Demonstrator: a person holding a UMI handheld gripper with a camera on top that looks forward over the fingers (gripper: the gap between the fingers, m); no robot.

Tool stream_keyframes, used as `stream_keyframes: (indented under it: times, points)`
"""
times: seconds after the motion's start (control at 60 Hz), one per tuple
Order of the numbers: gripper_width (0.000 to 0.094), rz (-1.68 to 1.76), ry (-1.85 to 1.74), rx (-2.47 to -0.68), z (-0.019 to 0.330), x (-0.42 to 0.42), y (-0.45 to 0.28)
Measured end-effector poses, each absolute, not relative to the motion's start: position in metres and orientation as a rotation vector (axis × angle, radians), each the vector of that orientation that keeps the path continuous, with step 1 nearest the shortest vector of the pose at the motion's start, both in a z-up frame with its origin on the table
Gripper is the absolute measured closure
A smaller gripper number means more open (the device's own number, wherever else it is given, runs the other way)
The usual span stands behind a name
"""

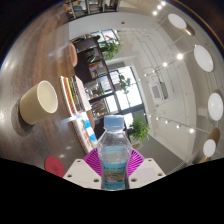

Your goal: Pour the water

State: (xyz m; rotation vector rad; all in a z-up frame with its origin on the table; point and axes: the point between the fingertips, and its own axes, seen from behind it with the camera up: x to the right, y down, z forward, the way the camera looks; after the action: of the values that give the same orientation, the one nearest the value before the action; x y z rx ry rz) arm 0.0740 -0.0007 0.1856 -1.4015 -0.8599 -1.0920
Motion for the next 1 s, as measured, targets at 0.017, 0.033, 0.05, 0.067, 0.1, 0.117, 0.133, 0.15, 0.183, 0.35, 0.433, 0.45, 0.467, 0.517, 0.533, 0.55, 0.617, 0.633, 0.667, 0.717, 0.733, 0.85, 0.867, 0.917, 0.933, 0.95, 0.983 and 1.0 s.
stream_keyframes:
  times: [0.017,0.033,0.05,0.067,0.1,0.117,0.133,0.15,0.183,0.35,0.433,0.45,0.467,0.517,0.533,0.55,0.617,0.633,0.667,0.717,0.733,0.85,0.867,0.917,0.933,0.95,0.983,1.0]
  points:
    - [0.0671,-1.128,-0.898,-1.376,0.187,0.069,0.001]
    - [0.0672,-1.154,-0.941,-1.350,0.192,0.071,0.003]
    - [0.0669,-1.191,-0.975,-1.329,0.194,0.059,-0.003]
    - [0.0671,-1.220,-1.011,-1.305,0.194,0.053,-0.003]
    - [0.0673,-1.262,-1.077,-1.254,0.194,0.040,-0.001]
    - [0.0672,-1.281,-1.109,-1.230,0.193,0.034,-0.001]
    - [0.0673,-1.303,-1.142,-1.207,0.192,0.029,0.000]
    - [0.0672,-1.326,-1.173,-1.184,0.191,0.024,0.001]
    - [0.0673,-1.376,-1.236,-1.136,0.189,0.016,0.003]
    - [0.0673,-1.543,-1.482,-0.908,0.171,-0.018,0.016]
    - [0.0673,-1.616,-1.581,-0.801,0.165,-0.027,0.026]
    - [0.0669,-1.630,-1.599,-0.782,0.163,-0.029,0.027]
    - [0.0671,-1.646,-1.616,-0.763,0.163,-0.030,0.028]
    - [0.0658,-1.689,-1.658,-0.702,0.162,-0.035,0.031]
    - [0.0659,-1.700,-1.670,-0.683,0.161,-0.037,0.032]
    - [0.0656,-1.709,-1.682,-0.667,0.160,-0.038,0.033]
    - [0.0659,-1.732,-1.713,-0.627,0.157,-0.033,0.037]
    - [0.0660,-1.734,-1.715,-0.622,0.156,-0.032,0.038]
    - [0.0660,-1.730,-1.715,-0.617,0.155,-0.033,0.039]
    - [0.0660,-1.732,-1.710,-0.623,0.157,-0.029,0.042]
    - [0.0662,-1.729,-1.707,-0.631,0.157,-0.033,0.038]
    - [0.0662,-1.666,-1.606,-0.706,0.173,-0.032,0.035]
    - [0.0660,-1.650,-1.572,-0.727,0.177,-0.029,0.036]
    - [0.0658,-1.571,-1.454,-0.838,0.188,-0.028,0.032]
    - [0.0661,-1.539,-1.409,-0.880,0.194,-0.025,0.032]
    - [0.0662,-1.501,-1.362,-0.921,0.200,-0.023,0.031]
    - [0.0663,-1.435,-1.257,-0.993,0.215,-0.010,0.037]
    - [0.0662,-1.382,-1.211,-1.041,0.221,-0.016,0.033]
